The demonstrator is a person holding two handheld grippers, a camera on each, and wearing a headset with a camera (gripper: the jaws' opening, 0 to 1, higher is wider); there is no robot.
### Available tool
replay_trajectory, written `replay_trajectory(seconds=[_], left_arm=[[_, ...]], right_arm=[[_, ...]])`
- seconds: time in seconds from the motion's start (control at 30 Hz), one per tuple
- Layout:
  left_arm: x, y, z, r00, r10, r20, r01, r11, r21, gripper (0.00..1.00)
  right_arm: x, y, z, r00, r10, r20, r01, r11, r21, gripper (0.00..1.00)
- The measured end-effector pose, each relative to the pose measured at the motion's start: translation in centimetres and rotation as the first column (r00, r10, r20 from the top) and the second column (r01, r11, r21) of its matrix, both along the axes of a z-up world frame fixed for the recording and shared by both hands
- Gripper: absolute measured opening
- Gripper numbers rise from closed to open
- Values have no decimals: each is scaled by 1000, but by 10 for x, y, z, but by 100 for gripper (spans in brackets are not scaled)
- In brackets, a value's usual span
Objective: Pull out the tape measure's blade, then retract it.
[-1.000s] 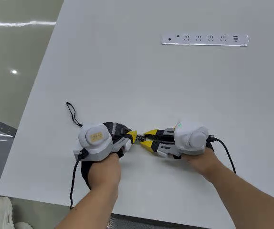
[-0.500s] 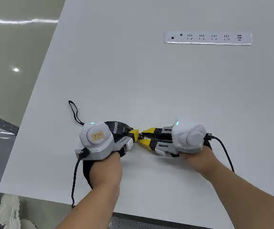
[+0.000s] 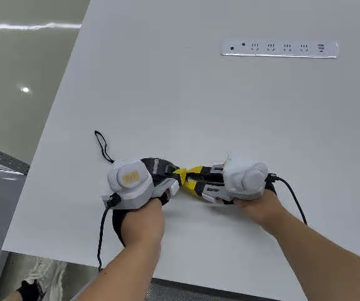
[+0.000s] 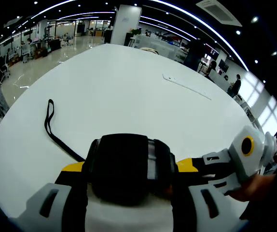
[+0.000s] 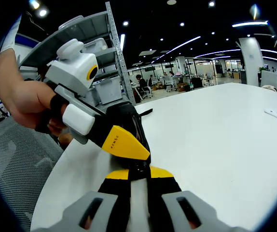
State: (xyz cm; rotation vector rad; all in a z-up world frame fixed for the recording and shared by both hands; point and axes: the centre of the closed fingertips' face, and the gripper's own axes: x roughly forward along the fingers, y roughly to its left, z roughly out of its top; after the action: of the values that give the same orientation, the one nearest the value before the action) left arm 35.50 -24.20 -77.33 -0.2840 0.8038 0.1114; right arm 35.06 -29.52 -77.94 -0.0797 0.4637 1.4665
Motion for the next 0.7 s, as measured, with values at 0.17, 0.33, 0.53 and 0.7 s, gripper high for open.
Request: replay_trajectory(seconds=[0.17, 0.33, 0.53, 0.7], left_arm=[[0, 0, 0, 1000, 2, 4, -2, 1000, -4, 69], [0, 0, 0, 1000, 0, 3, 0, 1000, -5, 69], [0, 0, 0, 1000, -3, 3, 3, 1000, -3, 69], [0, 0, 1, 1000, 1, 5, -1, 1000, -2, 69]], right_arm=[[0, 2, 0, 1000, 1, 7, -1, 1000, -1, 11], [0, 2, 0, 1000, 3, -4, -3, 1000, 0, 11], [0, 2, 0, 1000, 4, 5, -4, 1000, -1, 11], [-1, 2, 1, 1000, -1, 4, 1, 1000, 1, 12]])
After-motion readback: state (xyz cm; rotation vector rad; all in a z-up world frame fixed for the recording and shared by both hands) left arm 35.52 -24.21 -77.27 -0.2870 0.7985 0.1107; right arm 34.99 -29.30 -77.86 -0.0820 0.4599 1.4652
